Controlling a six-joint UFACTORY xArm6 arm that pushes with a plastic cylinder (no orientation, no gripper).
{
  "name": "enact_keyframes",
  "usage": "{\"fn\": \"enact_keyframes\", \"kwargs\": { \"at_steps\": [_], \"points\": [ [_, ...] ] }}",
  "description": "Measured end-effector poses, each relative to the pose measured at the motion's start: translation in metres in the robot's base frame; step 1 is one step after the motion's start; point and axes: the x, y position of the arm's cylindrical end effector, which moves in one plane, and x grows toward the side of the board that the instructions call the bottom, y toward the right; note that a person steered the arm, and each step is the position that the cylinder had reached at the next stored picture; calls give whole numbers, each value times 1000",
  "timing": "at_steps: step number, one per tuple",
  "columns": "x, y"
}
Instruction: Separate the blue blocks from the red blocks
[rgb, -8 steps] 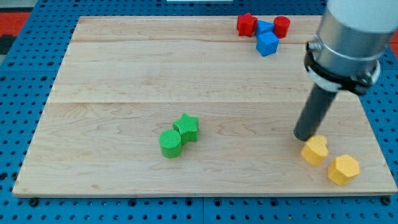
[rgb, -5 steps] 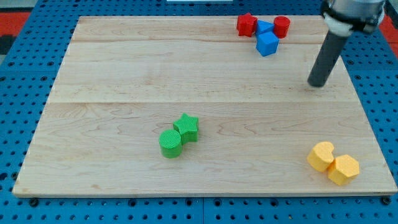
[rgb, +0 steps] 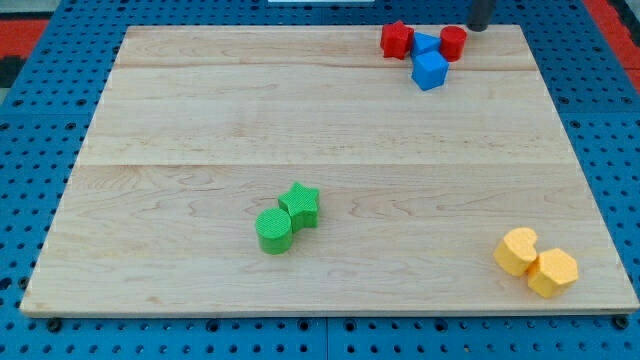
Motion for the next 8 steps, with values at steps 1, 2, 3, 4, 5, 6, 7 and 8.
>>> {"fn": "enact_keyframes", "kwargs": {
  "at_steps": [1,2,3,4,5,6,7,8],
  "points": [
    [6,-41],
    [31,-50],
    [52,-58],
    [49,-66],
    [68,-66],
    [95,-67],
    [112,-67],
    [107,-59]
  ]
}}
